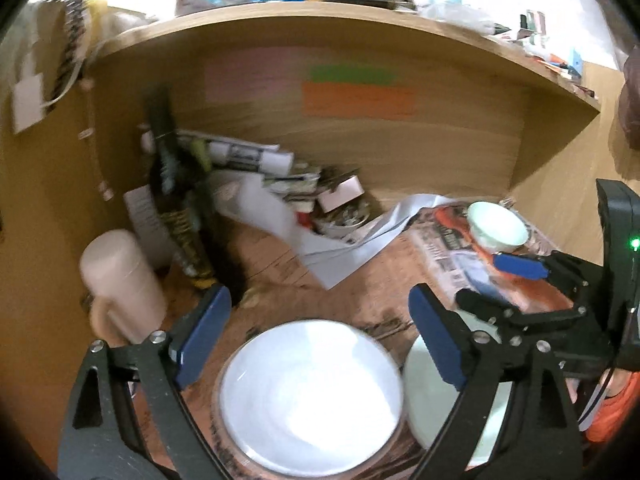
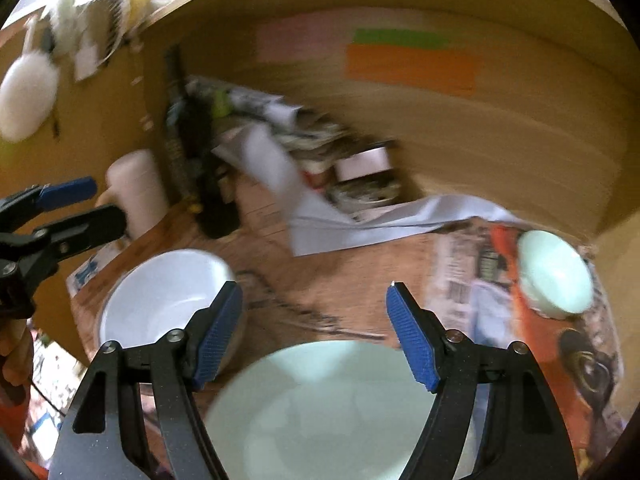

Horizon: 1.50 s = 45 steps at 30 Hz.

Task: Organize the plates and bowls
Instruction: 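Move both grippers to the small mint green bowl on the newspaper, then grasp the rim of the small mint green bowl with both grippers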

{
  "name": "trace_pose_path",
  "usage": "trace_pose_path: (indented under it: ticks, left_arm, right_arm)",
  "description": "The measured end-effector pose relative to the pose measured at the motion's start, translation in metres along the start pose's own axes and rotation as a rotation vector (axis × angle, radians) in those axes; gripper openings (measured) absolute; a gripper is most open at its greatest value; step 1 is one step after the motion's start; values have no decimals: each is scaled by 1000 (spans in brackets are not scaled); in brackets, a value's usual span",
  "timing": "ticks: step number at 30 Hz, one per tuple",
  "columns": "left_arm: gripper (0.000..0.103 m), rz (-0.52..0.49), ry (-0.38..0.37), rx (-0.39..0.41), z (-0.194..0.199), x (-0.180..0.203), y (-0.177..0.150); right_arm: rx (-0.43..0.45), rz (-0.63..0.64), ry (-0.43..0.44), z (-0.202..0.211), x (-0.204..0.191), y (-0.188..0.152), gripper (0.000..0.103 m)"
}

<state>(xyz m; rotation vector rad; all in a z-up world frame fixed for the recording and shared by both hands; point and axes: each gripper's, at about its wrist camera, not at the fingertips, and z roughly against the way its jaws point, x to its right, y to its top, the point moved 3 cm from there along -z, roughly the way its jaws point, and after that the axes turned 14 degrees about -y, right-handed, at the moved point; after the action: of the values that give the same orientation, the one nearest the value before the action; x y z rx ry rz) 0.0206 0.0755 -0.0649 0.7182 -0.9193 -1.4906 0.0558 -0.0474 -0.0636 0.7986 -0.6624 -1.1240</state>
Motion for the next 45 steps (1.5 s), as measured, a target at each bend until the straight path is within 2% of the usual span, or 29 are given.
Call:
trace_pose_path:
  ticks: [5, 11, 16, 27, 33, 36, 39, 41, 42, 45]
  left_arm:
    - [96, 1, -60, -20, -29, 18, 16]
    - [96, 30, -119, -96, -77, 38, 37]
    - [96, 30, -136, -140, -111, 52, 50]
    - [96, -5, -138, -228, -191, 73, 70]
    - [96, -56, -141, -298, -232, 85, 72]
    - [96, -80, -134, -323, -249, 90, 72]
    - [96, -101, -136, -344, -262, 95, 73]
    - [96, -120, -142, -369, -273, 100, 71]
    - [96, -125, -146, -378, -277, 102, 70]
    - [96, -132, -160, -397, -288, 108, 70]
  right_arm:
    - [15, -103, -94, 2, 59, 5, 72]
    - [17, -198, -194, -3, 120, 9, 72]
    - [-7, -275, -264, -17, 170, 8, 72]
    - [-134, -389, -354, -75, 236, -12, 72]
    - [-213, -473, -355, -103, 260, -27, 71]
    - [-240, -490, -345, -113, 266, -33, 63]
    - [-266, -497, -331, -120, 268, -38, 49]
    - [-290, -500, -310, -127, 269, -43, 32]
    - [-299, -498, -303, -130, 268, -44, 28]
    - [-291, -488, -308, -129, 267, -46, 27]
